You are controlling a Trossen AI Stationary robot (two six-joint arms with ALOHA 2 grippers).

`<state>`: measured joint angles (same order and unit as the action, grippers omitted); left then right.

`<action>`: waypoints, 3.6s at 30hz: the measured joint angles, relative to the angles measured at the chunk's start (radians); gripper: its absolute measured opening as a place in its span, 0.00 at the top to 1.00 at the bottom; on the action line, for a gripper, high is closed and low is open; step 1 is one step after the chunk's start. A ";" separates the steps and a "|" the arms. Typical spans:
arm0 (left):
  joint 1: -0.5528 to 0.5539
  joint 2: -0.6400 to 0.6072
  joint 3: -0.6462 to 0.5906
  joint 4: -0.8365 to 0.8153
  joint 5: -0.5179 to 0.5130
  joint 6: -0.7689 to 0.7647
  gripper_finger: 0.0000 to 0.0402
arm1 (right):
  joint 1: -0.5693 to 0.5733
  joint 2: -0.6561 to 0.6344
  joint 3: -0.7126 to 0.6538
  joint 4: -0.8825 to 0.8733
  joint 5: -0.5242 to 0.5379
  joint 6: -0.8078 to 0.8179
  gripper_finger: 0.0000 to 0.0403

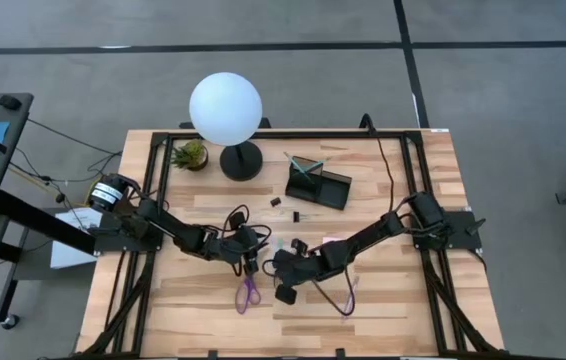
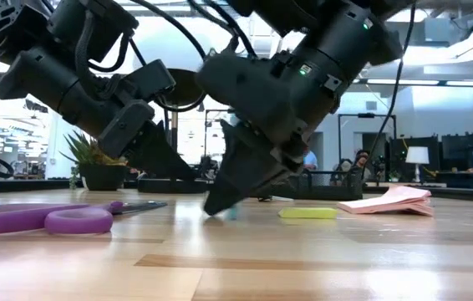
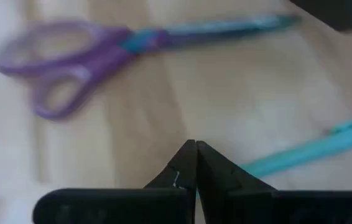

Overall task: Pick and place office supplies into organizer
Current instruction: Put the blue pen into the black desk organizer

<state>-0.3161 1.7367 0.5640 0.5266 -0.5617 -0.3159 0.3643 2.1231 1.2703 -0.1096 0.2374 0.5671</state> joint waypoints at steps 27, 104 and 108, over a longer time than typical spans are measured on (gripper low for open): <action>0.004 -0.001 -0.001 0.157 0.036 -0.095 0.72 | 0.105 -0.098 0.067 -0.741 0.254 0.192 1.00; -0.040 0.323 0.375 -0.017 -0.182 -0.034 0.55 | 0.252 -0.641 0.070 -0.530 0.621 -0.131 1.00; -0.031 0.329 0.413 -0.137 -0.218 -0.137 0.53 | 0.310 -0.657 0.069 -0.545 0.658 -0.131 1.00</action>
<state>-0.3469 2.0655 0.9771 0.3899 -0.7801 -0.4531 0.6746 1.4658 1.3396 -0.6542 0.8953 0.4360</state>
